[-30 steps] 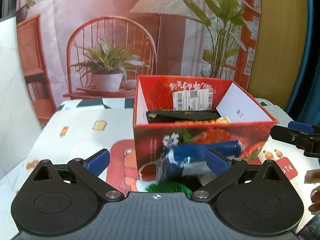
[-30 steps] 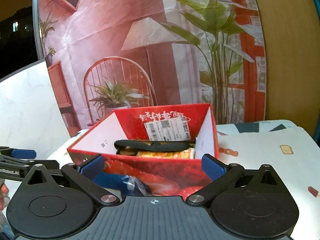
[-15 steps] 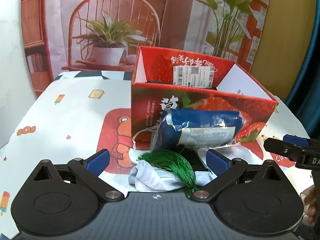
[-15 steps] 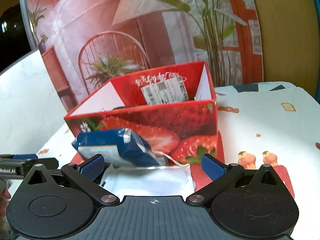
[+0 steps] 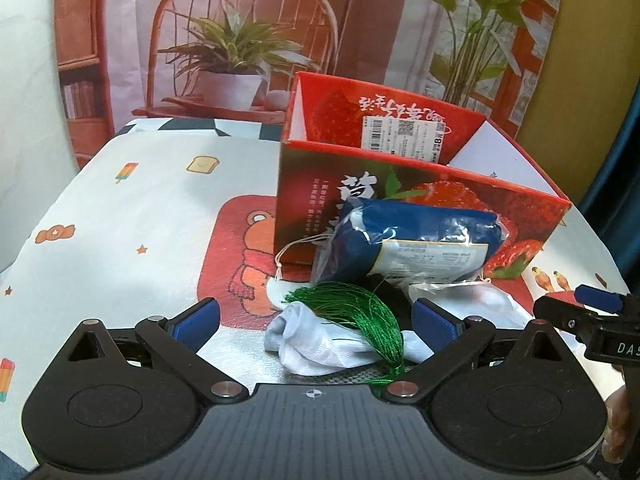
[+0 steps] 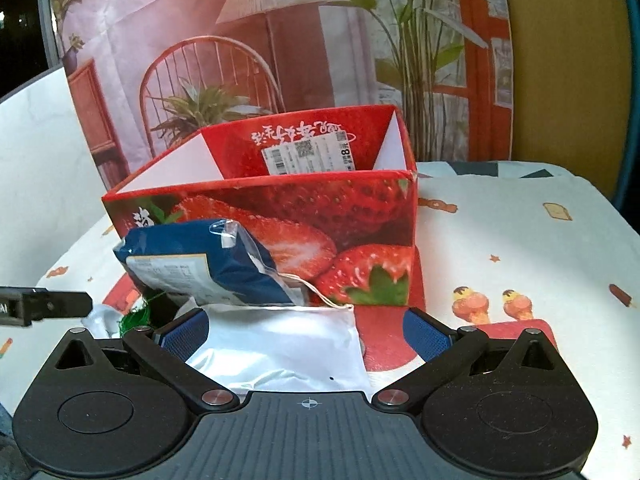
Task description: Organize soft objects
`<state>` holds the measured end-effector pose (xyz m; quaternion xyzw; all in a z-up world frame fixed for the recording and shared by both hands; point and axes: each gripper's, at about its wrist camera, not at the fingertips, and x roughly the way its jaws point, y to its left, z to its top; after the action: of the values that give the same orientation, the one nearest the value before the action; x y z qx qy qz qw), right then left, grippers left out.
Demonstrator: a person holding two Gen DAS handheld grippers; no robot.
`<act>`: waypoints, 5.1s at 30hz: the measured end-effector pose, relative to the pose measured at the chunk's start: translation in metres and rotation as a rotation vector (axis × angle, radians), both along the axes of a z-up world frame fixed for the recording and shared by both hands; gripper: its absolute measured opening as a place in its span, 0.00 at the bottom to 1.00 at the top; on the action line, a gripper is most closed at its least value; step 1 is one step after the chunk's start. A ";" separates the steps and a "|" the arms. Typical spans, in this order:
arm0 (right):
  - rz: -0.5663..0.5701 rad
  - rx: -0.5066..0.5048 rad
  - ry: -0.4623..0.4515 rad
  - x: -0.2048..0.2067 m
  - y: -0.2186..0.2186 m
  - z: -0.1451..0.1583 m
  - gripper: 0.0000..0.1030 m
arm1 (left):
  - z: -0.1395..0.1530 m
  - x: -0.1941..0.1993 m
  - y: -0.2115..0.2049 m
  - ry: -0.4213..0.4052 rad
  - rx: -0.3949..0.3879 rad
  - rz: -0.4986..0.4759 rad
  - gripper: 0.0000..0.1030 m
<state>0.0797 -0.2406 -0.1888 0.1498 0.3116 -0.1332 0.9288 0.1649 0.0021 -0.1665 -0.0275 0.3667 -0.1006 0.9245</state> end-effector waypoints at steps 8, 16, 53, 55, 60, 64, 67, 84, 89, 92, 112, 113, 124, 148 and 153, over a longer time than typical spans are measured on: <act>0.017 0.019 0.020 0.003 -0.001 -0.005 0.99 | -0.003 0.002 -0.005 0.014 -0.002 -0.017 0.97; 0.083 0.011 0.051 0.005 0.010 -0.012 0.99 | -0.005 0.004 -0.005 0.030 -0.002 -0.017 0.96; 0.073 0.004 0.032 0.021 -0.027 -0.025 0.71 | 0.000 0.019 -0.047 -0.049 -0.026 -0.384 0.43; 0.086 -0.009 0.028 0.025 -0.027 -0.025 0.70 | 0.000 0.021 -0.045 -0.045 -0.047 -0.389 0.49; 0.117 -0.036 0.024 0.035 -0.027 -0.025 0.70 | 0.003 0.018 -0.044 -0.070 -0.072 -0.402 0.61; 0.148 -0.049 0.020 0.043 -0.025 -0.025 0.70 | -0.001 0.022 -0.055 -0.073 -0.034 -0.423 0.61; 0.176 -0.074 0.021 0.048 -0.021 -0.026 0.69 | -0.004 0.029 -0.063 -0.080 -0.003 -0.437 0.61; 0.221 -0.043 -0.013 0.046 -0.026 -0.030 0.60 | -0.027 0.053 -0.089 0.034 0.063 -0.474 0.34; 0.212 -0.024 -0.022 0.043 -0.026 -0.031 0.55 | -0.030 0.057 -0.095 0.051 0.077 -0.467 0.22; 0.205 -0.008 -0.027 0.042 -0.027 -0.031 0.51 | -0.030 0.055 -0.096 0.041 0.082 -0.457 0.19; 0.185 -0.019 -0.188 0.012 -0.029 0.033 0.39 | 0.021 0.024 -0.073 -0.123 -0.026 -0.430 0.16; 0.187 -0.029 -0.201 0.011 -0.029 0.038 0.39 | 0.026 0.023 -0.072 -0.142 -0.028 -0.425 0.16; 0.213 -0.073 -0.293 0.034 -0.025 0.086 0.30 | 0.073 0.033 -0.055 -0.250 -0.065 -0.351 0.16; 0.087 0.161 -0.046 0.140 -0.073 0.034 0.30 | 0.029 0.162 -0.072 0.043 -0.074 -0.331 0.17; 0.070 0.164 0.001 0.142 -0.078 0.027 0.31 | 0.021 0.162 -0.076 0.066 -0.058 -0.340 0.17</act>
<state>0.2221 -0.3186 -0.1617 0.2142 0.3269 -0.0751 0.9174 0.3272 -0.0744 -0.1458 0.0052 0.3933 -0.2652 0.8803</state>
